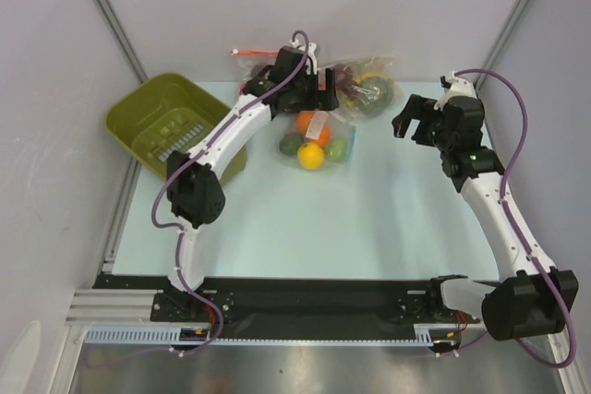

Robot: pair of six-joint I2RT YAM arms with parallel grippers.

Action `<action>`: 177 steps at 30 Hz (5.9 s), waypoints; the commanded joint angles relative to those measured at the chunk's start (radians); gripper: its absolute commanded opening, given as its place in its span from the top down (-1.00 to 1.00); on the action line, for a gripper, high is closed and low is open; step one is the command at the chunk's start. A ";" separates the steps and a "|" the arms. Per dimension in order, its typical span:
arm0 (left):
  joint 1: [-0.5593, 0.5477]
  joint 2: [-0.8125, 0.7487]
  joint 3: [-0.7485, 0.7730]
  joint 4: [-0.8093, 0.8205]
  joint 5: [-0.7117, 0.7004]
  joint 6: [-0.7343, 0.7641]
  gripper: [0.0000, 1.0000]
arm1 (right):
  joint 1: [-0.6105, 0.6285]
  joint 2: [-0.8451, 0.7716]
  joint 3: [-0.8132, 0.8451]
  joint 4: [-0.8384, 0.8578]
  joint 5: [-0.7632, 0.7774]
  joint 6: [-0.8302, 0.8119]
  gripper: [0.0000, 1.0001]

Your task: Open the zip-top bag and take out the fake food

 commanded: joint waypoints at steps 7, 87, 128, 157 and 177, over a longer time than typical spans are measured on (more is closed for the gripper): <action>-0.003 0.081 0.050 0.022 0.078 -0.123 -0.99 | 0.005 -0.127 0.011 -0.104 0.045 -0.021 -0.96; 0.105 -0.386 -0.451 0.722 0.943 -0.712 0.99 | 0.183 0.037 -0.006 0.222 -0.465 -0.130 -0.53; -0.018 -0.644 -0.433 0.375 0.632 0.405 -0.97 | 0.345 0.385 0.698 -0.809 -0.864 -0.401 1.00; -0.050 -0.520 -0.462 0.058 0.815 0.535 0.02 | 0.311 0.349 0.642 -0.822 -0.930 -0.434 1.00; 0.010 -0.678 -0.873 0.768 0.754 -0.185 1.00 | -0.090 0.037 0.151 -0.006 -0.959 0.017 -0.46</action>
